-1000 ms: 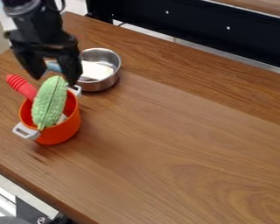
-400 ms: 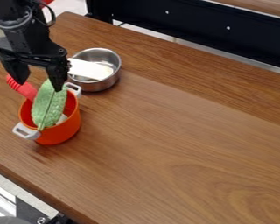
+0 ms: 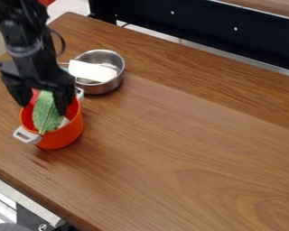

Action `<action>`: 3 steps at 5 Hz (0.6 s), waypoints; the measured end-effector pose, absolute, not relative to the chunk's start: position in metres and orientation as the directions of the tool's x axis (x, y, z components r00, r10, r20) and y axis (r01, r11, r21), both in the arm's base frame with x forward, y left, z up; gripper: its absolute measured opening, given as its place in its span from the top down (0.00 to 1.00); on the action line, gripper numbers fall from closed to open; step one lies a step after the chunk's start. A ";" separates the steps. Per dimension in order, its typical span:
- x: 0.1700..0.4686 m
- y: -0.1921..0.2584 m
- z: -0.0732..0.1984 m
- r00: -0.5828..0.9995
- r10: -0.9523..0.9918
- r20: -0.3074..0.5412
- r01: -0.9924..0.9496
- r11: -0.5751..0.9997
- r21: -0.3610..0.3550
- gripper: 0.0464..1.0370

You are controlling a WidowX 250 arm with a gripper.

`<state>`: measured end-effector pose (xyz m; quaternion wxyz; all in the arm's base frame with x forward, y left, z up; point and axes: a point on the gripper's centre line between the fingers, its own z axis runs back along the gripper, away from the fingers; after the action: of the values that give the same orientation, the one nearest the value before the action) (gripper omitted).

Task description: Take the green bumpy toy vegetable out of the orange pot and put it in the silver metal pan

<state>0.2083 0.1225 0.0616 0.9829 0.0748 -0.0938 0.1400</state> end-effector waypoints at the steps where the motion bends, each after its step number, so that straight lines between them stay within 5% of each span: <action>1: 0.208 0.118 0.055 0.940 0.256 0.225 -0.291 0.947 0.137 0.04; 3: 0.212 0.116 0.051 0.933 0.286 0.217 -0.318 0.939 0.128 0.20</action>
<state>0.2121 0.1159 0.0508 0.9799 0.0808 -0.0978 0.1542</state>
